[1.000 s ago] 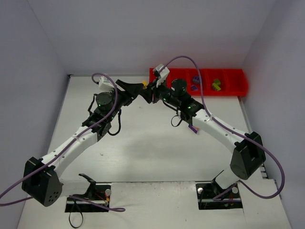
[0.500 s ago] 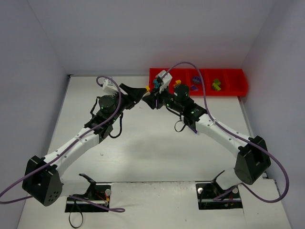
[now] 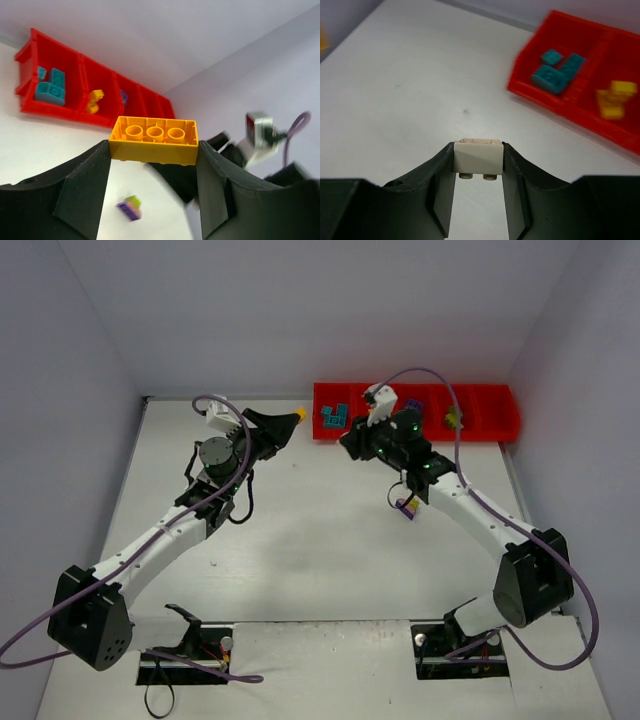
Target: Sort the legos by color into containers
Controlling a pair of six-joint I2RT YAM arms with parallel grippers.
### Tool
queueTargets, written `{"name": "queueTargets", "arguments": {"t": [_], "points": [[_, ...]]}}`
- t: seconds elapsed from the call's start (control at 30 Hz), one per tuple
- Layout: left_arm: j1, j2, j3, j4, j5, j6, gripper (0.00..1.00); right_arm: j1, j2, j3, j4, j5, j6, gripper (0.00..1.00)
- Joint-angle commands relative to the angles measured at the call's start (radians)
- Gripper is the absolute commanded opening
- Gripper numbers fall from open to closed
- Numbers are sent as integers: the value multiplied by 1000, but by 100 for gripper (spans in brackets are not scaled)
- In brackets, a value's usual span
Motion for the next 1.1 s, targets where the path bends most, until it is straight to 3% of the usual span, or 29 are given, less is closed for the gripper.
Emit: {"name": "queueTargets", "arguments": {"t": [0.0,0.23,0.47,0.9,1.07], "points": [[8,-38,12,-30,46,130,7,-133,-14,56,19,244,22,0],[9,-133,-13,-213,106,345,8,-472,120,184,22,403,90,0],[9,-186,-28,-319,135,474,8,-638,337,300,74,446,72,0],[8,-178,-65,-301,194,500,12,-716,686,648,96,527,-5,2],[8,-144,-62,-288,215,511,12,-718,820,799,87,532,-17,9]]}}
